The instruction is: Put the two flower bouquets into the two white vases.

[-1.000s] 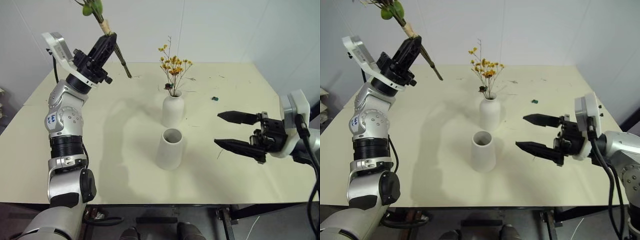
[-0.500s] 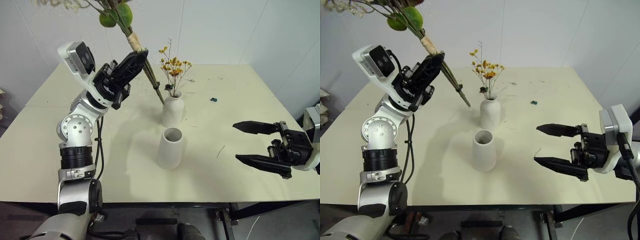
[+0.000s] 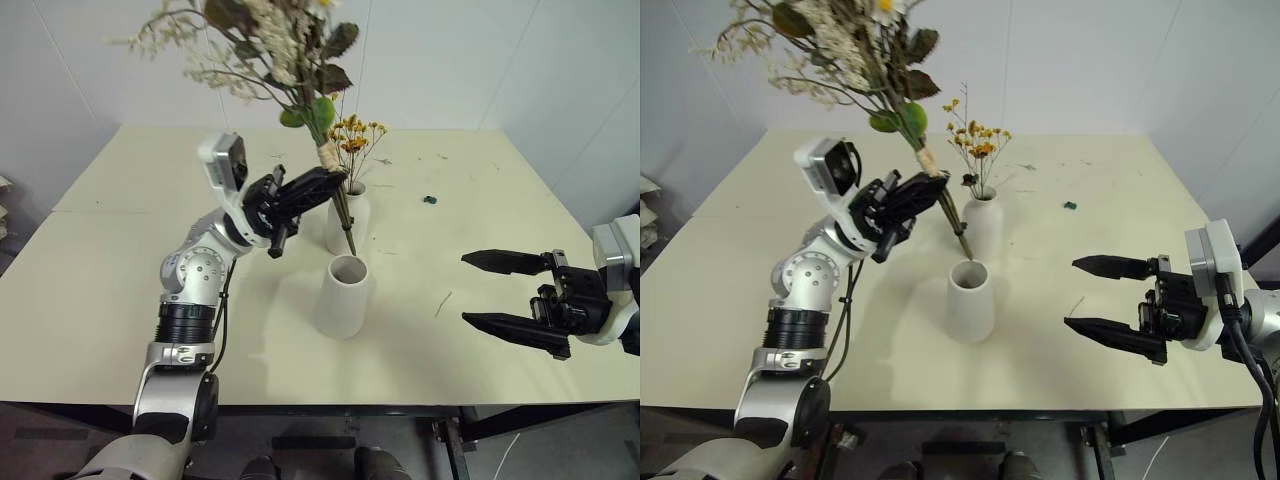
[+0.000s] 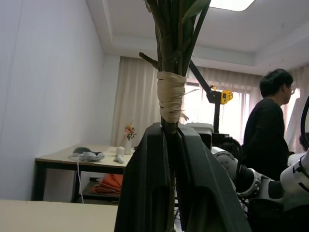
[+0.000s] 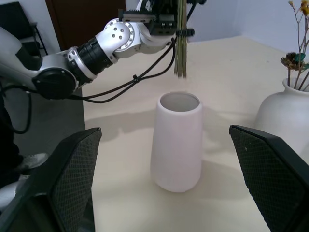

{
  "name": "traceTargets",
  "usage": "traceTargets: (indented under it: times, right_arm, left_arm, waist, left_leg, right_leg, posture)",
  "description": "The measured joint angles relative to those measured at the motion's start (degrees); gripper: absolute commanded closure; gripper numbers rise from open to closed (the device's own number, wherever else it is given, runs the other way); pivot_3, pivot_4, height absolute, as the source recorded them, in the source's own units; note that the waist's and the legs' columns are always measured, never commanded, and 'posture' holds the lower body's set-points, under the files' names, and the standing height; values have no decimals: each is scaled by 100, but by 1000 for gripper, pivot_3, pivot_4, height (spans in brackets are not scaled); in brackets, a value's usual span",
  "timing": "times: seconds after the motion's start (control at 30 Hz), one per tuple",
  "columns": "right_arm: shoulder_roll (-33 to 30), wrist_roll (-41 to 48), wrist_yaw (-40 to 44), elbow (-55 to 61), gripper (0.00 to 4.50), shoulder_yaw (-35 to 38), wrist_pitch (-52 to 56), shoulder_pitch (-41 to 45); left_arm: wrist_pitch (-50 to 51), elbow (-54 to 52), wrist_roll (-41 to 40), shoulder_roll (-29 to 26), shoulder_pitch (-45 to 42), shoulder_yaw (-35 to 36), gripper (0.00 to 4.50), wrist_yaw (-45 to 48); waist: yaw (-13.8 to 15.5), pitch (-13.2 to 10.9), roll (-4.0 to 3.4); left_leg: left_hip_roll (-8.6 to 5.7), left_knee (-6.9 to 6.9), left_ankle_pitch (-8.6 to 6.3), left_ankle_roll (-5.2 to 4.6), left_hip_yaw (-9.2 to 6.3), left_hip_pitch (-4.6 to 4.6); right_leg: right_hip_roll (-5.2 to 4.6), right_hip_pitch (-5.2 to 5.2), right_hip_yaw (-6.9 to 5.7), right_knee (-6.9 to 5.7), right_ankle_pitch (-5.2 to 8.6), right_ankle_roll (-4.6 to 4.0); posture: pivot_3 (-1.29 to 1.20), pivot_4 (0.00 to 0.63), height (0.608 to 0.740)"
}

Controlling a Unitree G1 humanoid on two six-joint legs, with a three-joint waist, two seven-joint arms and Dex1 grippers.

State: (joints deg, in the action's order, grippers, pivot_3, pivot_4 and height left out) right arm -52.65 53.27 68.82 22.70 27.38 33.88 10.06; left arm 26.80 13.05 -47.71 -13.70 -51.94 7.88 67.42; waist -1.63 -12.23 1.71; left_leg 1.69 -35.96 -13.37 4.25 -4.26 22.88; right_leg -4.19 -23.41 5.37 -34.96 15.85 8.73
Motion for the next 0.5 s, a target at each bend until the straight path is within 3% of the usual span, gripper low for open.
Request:
traceTargets:
  times: [0.5]
  right_arm:
    - [-1,-52,-285,175,0,11,-17,-159]
  left_arm:
    - [-437,378,747,-70,-18,-362,4487,504]
  waist:
    - [10,0,0]
  left_leg:
    - [0,2,-6,-7,1,7]
  right_leg:
    - [0,-2,0,17,-9,16]
  posture:
    - [0,150,740]
